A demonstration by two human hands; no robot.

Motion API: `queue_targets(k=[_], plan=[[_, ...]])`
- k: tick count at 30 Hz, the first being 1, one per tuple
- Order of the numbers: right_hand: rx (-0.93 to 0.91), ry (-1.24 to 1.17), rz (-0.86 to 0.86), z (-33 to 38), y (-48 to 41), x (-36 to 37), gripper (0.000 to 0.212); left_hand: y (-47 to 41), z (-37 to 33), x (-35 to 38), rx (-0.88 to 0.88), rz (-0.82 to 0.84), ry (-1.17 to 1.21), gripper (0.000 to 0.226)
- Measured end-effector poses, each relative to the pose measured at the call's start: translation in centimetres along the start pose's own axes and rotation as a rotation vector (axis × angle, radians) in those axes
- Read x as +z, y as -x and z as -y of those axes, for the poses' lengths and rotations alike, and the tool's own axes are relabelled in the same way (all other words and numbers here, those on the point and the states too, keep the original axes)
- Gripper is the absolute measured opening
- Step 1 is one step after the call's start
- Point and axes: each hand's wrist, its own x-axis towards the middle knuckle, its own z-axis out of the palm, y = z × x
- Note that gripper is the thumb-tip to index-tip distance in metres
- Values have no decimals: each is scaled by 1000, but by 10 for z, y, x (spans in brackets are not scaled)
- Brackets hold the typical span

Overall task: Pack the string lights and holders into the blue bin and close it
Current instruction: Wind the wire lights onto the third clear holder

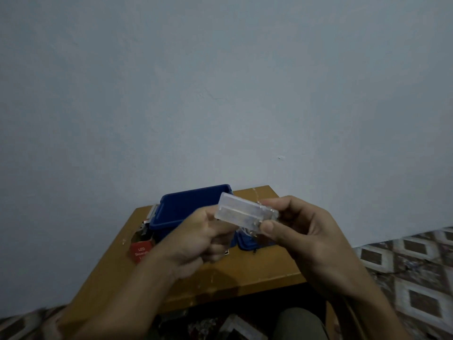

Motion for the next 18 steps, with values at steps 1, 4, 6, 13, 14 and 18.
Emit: queue_targets(k=[1, 4, 6, 13, 14, 18], plan=[[-5, -8, -31, -2, -1, 1, 24, 4, 5, 5, 12, 8, 79, 20], [-25, -22, -108, -10, -4, 7, 25, 11, 17, 18, 81, -50, 241, 31], [-41, -32, -155, -13, -5, 12, 25, 15, 19, 23, 121, -110, 278, 26], [-63, -5, -229, -13, -3, 22, 31, 20, 12, 27, 269, -311, 93, 27], [-57, -12, -224, -13, -4, 22, 32, 19, 10, 28, 284, -340, 40, 30], [-88, 27, -207, -11, -4, 22, 40, 20, 13, 28, 402, -401, -237, 29]])
